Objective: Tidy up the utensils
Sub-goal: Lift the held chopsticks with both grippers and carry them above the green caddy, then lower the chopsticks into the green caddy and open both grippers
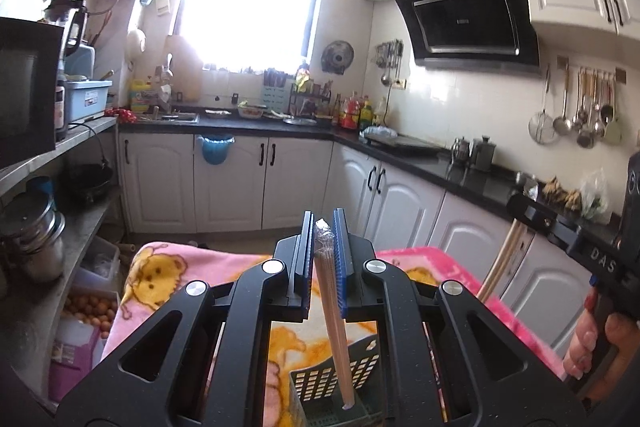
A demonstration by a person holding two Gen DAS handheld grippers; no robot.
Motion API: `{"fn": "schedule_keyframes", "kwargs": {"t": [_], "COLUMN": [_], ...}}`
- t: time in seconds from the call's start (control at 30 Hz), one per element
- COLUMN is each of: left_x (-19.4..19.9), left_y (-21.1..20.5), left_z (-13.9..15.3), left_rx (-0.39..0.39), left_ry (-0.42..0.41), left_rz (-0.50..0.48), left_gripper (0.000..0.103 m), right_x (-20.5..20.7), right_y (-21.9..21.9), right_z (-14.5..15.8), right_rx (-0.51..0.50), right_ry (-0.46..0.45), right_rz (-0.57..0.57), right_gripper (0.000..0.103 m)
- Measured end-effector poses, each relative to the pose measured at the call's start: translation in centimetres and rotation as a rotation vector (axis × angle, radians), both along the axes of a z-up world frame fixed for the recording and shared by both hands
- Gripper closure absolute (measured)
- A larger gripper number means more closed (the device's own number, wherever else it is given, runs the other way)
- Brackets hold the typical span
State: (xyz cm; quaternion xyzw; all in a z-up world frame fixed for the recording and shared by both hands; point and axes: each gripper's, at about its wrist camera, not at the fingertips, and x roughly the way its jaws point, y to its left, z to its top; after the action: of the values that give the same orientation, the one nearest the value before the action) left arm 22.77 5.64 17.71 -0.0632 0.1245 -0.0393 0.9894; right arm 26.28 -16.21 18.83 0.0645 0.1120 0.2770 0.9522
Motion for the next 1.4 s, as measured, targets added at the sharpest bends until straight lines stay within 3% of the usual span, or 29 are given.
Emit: {"fn": "schedule_keyframes", "kwargs": {"t": [0.33,0.63,0.73,0.77,0.93,1.0,1.13,1.2,1.4], "left_x": [2.4,3.0,2.9,2.9,2.6,2.1,0.3,-0.4,-2.9], "left_y": [-0.5,0.1,0.0,0.0,0.3,0.5,1.4,1.8,2.7], "left_z": [-4.7,-6.9,-7.6,-7.6,-7.9,-7.8,-6.9,-6.5,-5.8], "left_rx": [0.009,-0.025,-0.018,-0.017,-0.018,-0.02,-0.046,-0.05,-0.079], "left_ry": [0.132,0.2,0.21,0.212,0.212,0.204,0.162,0.141,0.116], "left_rz": [-0.067,-0.108,-0.116,-0.117,-0.124,-0.122,-0.121,-0.107,-0.097], "left_gripper": [0.097,0.097,0.095,0.092,0.076,0.065,0.051,0.038,0.023], "right_x": [1.6,2.1,2.1,2.0,0.9,0.1,-2.2,-3.3,-6.1], "right_y": [1.8,1.4,0.8,0.6,-0.5,-0.9,-1.3,-1.6,-2.3], "right_z": [-4.4,-6.7,-7.0,-7.1,-7.1,-7.0,-7.0,-7.0,-7.3], "right_rx": [-0.025,-0.024,-0.028,-0.026,-0.03,-0.04,-0.103,-0.112,-0.12], "right_ry": [0.107,0.163,0.173,0.174,0.159,0.153,0.124,0.118,0.123], "right_rz": [-0.044,-0.099,-0.123,-0.125,-0.159,-0.164,-0.176,-0.168,-0.151], "right_gripper": [0.098,0.097,0.085,0.076,0.067,0.061,0.054,0.049,0.046]}}
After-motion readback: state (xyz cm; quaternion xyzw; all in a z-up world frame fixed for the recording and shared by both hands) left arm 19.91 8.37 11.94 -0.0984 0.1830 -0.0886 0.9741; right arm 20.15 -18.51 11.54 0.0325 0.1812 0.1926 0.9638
